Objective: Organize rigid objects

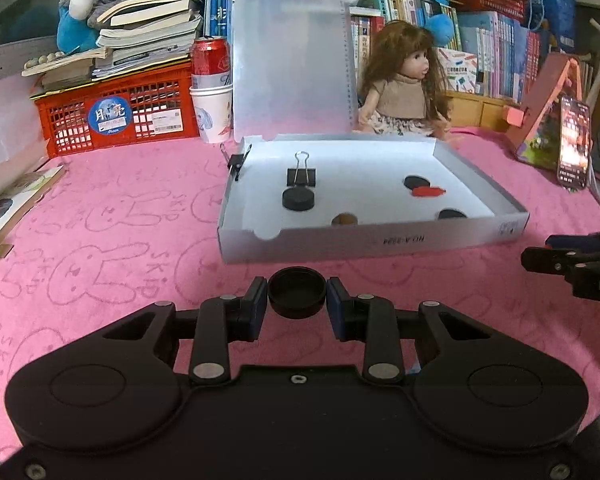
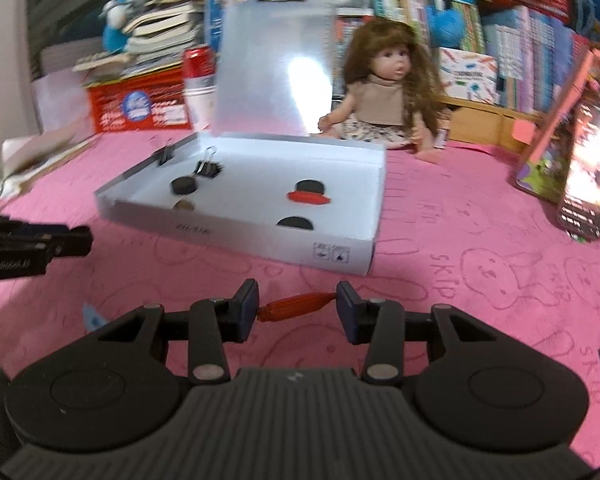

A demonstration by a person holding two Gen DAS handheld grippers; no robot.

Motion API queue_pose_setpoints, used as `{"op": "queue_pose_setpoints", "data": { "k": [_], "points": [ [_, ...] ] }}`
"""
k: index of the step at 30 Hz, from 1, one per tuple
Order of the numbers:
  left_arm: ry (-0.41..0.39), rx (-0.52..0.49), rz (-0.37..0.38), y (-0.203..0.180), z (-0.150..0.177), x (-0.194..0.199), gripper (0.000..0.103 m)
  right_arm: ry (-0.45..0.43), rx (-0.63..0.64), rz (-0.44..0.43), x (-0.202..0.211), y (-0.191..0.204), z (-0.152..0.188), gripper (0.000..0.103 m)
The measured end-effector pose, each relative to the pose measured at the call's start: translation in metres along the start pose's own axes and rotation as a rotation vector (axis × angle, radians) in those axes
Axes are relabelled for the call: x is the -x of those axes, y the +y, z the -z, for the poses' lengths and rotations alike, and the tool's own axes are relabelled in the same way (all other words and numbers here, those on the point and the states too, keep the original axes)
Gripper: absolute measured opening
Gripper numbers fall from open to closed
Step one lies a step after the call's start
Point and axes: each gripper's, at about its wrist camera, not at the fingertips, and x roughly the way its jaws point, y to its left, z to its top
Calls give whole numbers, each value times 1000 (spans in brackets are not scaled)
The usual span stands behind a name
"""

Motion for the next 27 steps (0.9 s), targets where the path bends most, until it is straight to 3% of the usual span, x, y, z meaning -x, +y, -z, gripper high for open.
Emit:
{"op": "queue_pose_setpoints", "data": {
  "k": [27],
  "points": [
    [-22,65,0,-24,-72,-36,31,-18,-168,4,-40,5,-53,47]
  ]
}}
